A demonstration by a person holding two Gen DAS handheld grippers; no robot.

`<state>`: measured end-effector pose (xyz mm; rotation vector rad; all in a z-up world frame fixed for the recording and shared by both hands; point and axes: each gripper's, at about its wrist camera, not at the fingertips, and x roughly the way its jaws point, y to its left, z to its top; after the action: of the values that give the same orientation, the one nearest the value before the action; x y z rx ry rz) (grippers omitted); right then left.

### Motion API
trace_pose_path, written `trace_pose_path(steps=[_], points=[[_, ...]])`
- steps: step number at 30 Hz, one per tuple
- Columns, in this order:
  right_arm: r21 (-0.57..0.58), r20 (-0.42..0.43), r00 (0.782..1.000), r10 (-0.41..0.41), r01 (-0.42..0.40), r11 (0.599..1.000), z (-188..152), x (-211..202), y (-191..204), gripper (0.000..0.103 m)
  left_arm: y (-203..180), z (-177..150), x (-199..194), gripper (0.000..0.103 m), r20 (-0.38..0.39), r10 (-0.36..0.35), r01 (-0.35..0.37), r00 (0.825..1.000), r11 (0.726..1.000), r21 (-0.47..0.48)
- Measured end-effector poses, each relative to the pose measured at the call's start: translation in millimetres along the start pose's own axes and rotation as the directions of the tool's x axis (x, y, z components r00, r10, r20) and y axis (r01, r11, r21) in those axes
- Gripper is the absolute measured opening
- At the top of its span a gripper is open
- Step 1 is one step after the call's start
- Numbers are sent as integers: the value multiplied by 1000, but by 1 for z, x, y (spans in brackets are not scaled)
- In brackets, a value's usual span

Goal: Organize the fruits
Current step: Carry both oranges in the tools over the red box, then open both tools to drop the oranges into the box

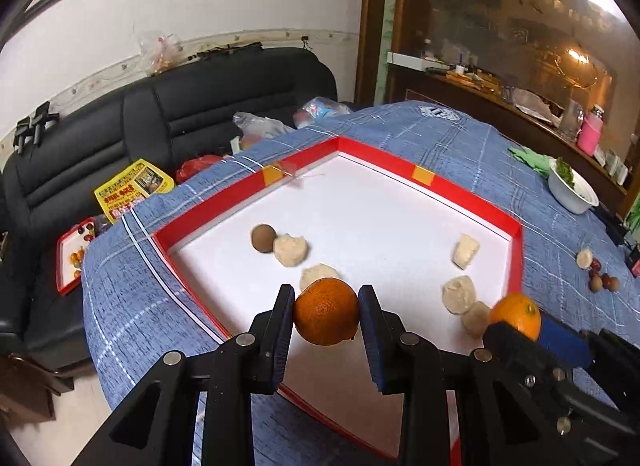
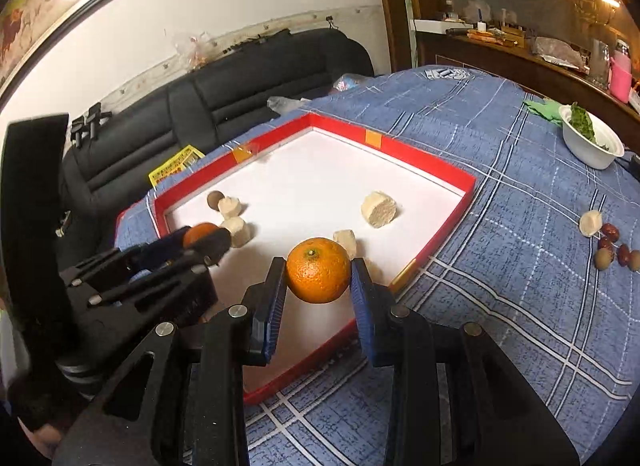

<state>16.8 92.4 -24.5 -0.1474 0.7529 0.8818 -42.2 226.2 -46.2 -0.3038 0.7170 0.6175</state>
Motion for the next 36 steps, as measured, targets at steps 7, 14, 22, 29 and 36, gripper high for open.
trace_pose_path(steps=[7, 14, 22, 29, 36], points=[[-21, -15, 1000, -5, 5, 1000, 4, 11, 6, 32, 8, 7, 14, 31, -22, 41, -41, 999, 999, -10], [-30, -48, 999, -1, 0, 1000, 4, 22, 8, 32, 15, 12, 19, 31, -37, 70, -71, 997, 997, -31], [-67, -69, 997, -38, 34, 997, 5, 26, 12, 59, 31, 30, 26, 69, -64, 96, -104, 993, 986, -131], [-34, -7, 999, -42, 41, 999, 9, -10, -9, 61, 55, 34, 4, 74, -7, 110, -104, 994, 919, -380], [102, 56, 986, -155, 149, 984, -7, -63, -86, 61, -7, 31, -18, 74, 104, 10, 15, 995, 970, -241]])
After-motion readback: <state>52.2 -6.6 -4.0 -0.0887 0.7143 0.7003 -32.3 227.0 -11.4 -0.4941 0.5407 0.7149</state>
